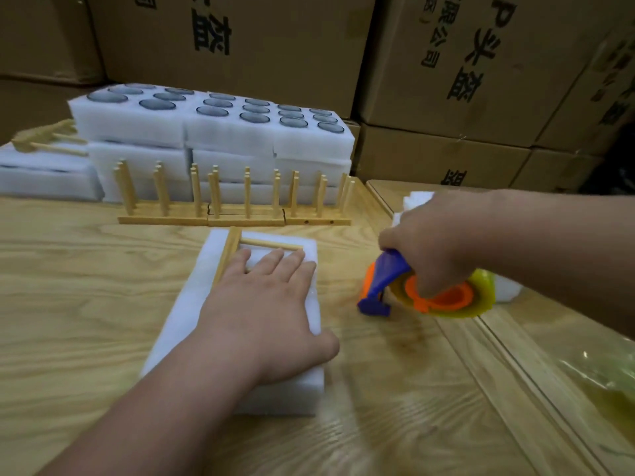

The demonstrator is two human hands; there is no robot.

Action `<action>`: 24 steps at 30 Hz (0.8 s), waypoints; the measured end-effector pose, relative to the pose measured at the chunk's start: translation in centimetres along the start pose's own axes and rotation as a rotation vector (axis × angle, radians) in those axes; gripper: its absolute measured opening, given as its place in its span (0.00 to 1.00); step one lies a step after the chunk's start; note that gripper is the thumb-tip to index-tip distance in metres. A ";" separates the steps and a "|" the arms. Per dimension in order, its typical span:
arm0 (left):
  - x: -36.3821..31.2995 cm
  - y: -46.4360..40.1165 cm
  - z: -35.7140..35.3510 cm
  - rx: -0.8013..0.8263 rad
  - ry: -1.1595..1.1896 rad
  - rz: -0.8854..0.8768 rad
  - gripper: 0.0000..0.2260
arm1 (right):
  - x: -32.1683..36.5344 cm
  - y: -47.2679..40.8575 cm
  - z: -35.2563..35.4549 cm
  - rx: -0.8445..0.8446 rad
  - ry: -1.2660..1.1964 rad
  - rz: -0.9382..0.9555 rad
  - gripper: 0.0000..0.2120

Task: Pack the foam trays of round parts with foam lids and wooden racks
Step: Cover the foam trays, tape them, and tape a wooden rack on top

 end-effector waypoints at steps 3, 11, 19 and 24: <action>0.1 -0.1 -0.3 0.008 -0.003 -0.008 0.47 | -2.3 0.6 -1.7 -0.125 -0.096 -0.167 0.31; 0.2 -0.4 -0.4 0.007 0.000 -0.005 0.47 | 2.7 -2.3 -4.1 -0.569 -0.487 -0.386 0.30; 0.1 -0.1 -0.3 -0.012 0.002 -0.013 0.47 | 7.9 -3.7 -7.0 -0.708 -0.794 -0.570 0.25; 0.2 -0.2 -0.4 -0.009 0.004 -0.017 0.46 | 10.4 -3.5 -4.7 -1.043 -1.017 -0.539 0.18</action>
Point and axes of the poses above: each hand's wrist, its own y-axis away from the middle knuckle, its own z-axis out of the back of the hand, x = y × z, the point moved 3 cm from there along -y, towards the middle knuckle, and after that the axes turned 5 degrees about y, right-handed, at the moved point
